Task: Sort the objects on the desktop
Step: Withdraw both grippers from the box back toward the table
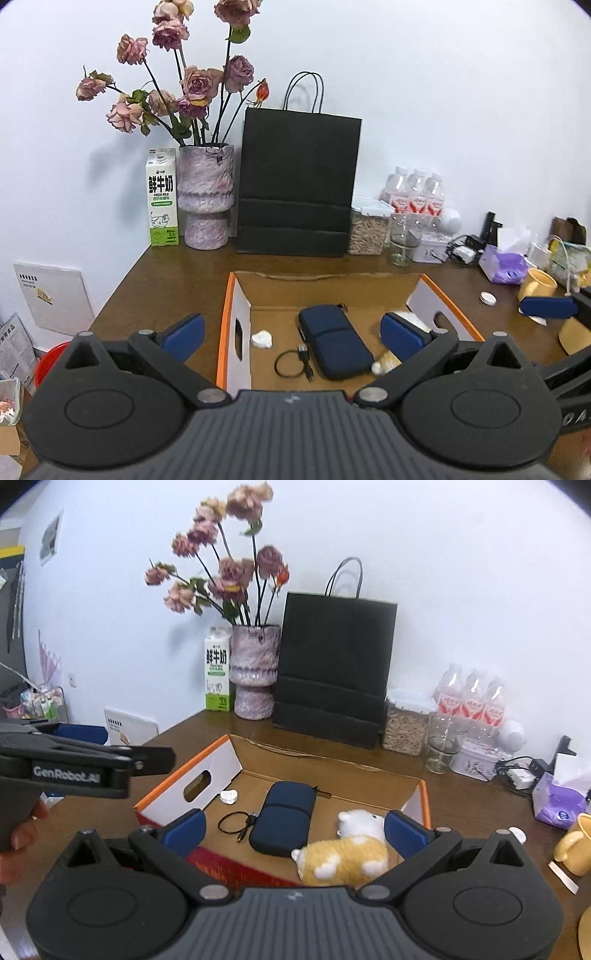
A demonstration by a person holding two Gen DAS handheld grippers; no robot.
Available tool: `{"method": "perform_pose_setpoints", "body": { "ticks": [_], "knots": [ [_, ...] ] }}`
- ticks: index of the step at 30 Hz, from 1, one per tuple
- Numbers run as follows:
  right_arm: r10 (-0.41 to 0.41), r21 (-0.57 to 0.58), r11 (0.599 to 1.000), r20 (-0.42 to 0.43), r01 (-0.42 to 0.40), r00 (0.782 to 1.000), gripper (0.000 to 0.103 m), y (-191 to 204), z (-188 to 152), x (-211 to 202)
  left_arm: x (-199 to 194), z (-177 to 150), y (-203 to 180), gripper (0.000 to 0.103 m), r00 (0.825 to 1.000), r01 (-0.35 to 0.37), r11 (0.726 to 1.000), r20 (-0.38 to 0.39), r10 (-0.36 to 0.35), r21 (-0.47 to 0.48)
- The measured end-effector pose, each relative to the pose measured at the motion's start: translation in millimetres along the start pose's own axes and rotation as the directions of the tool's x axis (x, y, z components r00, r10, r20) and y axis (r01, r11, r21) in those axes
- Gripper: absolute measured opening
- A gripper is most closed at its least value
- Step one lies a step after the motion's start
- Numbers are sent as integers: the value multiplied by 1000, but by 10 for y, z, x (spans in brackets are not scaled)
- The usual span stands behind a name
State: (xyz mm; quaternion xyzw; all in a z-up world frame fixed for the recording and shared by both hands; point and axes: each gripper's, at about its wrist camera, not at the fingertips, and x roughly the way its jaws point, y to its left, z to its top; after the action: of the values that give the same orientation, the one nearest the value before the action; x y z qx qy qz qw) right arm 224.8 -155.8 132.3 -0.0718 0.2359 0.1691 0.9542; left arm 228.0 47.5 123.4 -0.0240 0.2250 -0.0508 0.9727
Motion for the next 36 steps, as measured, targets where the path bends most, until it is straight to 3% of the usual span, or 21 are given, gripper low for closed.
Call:
{"method": "perform_pose_setpoints", "body": {
  "ticks": [11,24,36],
  "knots": [
    [-7,-16,1000,71,8,997,103,31,-643,-591,-513,-522,174,103,999,-1,999,44,4,-51],
    [-25,103,995,51,20,998,103,31,-1412,-758,-793,-1244,412,103,994,-72,989,78,82,-125],
    [-56,90,995,43,52,998,103,34,-1397,-454,-538,-1311,312,103,994,-93,995,53,95,-41]
  ]
}}
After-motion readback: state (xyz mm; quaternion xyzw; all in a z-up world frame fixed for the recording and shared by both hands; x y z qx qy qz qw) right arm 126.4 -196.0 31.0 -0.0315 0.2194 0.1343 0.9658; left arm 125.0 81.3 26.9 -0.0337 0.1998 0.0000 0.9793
